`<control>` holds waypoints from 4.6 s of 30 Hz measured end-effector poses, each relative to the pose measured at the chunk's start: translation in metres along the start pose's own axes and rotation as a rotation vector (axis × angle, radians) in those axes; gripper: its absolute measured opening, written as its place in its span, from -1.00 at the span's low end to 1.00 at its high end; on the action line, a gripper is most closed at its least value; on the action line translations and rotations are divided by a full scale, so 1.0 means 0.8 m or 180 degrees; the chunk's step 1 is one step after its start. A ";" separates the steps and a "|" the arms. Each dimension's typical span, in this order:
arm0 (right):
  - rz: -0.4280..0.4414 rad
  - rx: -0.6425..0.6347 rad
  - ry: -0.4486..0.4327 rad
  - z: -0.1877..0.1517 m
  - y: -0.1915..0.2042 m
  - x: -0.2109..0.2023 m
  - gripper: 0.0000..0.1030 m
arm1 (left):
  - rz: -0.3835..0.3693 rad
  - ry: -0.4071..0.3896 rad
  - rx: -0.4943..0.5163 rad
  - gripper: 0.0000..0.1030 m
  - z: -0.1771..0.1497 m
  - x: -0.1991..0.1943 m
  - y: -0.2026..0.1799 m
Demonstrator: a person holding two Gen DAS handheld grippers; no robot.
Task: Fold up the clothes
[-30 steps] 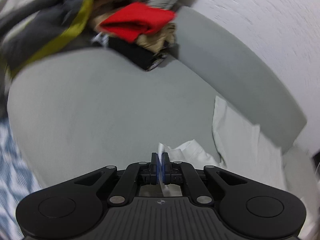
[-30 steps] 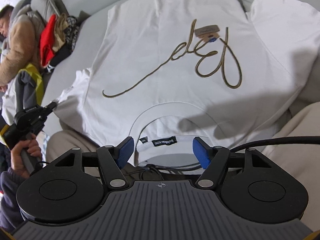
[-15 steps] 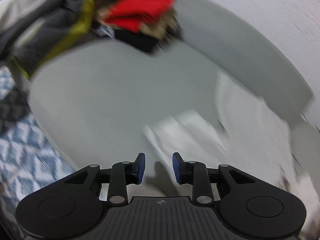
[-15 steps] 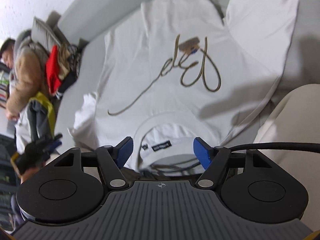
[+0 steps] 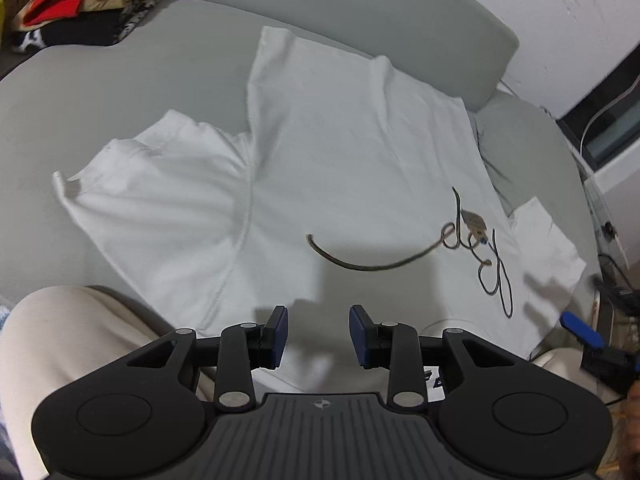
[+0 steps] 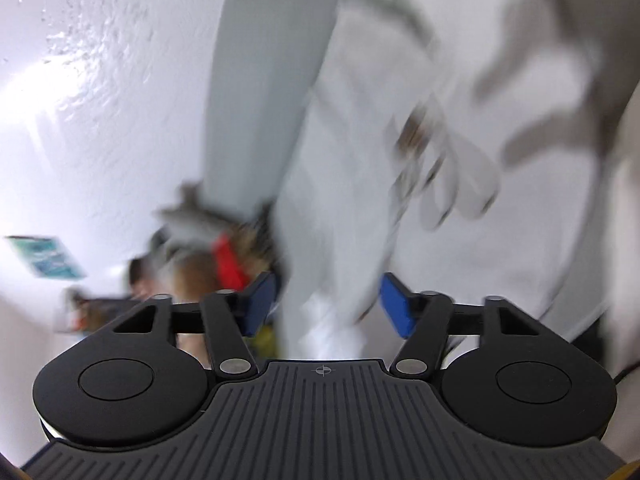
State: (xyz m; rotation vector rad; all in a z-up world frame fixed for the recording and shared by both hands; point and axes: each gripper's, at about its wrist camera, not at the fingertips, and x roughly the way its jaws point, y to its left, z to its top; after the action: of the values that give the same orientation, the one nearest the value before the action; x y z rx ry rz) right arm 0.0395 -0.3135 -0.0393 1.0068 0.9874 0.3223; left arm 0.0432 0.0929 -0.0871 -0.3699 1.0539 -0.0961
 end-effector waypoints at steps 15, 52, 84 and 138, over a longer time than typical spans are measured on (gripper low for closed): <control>-0.2145 -0.1869 0.0449 -0.029 0.006 0.080 -0.41 | 0.0177 0.0489 0.0749 -0.75 -0.050 0.054 -0.052; -0.1431 -0.2059 0.0565 -0.081 0.062 0.047 0.21 | -0.0069 0.0374 0.0755 -0.33 -0.063 0.013 -0.052; -0.0606 -0.1135 -0.1394 0.115 0.143 0.035 0.37 | -0.0175 -0.0389 -0.0046 0.29 0.126 0.007 -0.041; -0.1405 -0.1851 -0.1367 0.337 0.159 0.224 -0.26 | 0.0618 -0.0530 0.0384 -0.10 0.308 0.155 0.031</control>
State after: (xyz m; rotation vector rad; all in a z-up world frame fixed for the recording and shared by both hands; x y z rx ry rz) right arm 0.3820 -0.2820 0.0133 0.2907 0.6384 0.0109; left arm 0.3147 0.1468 -0.0903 -0.1621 0.9097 0.0444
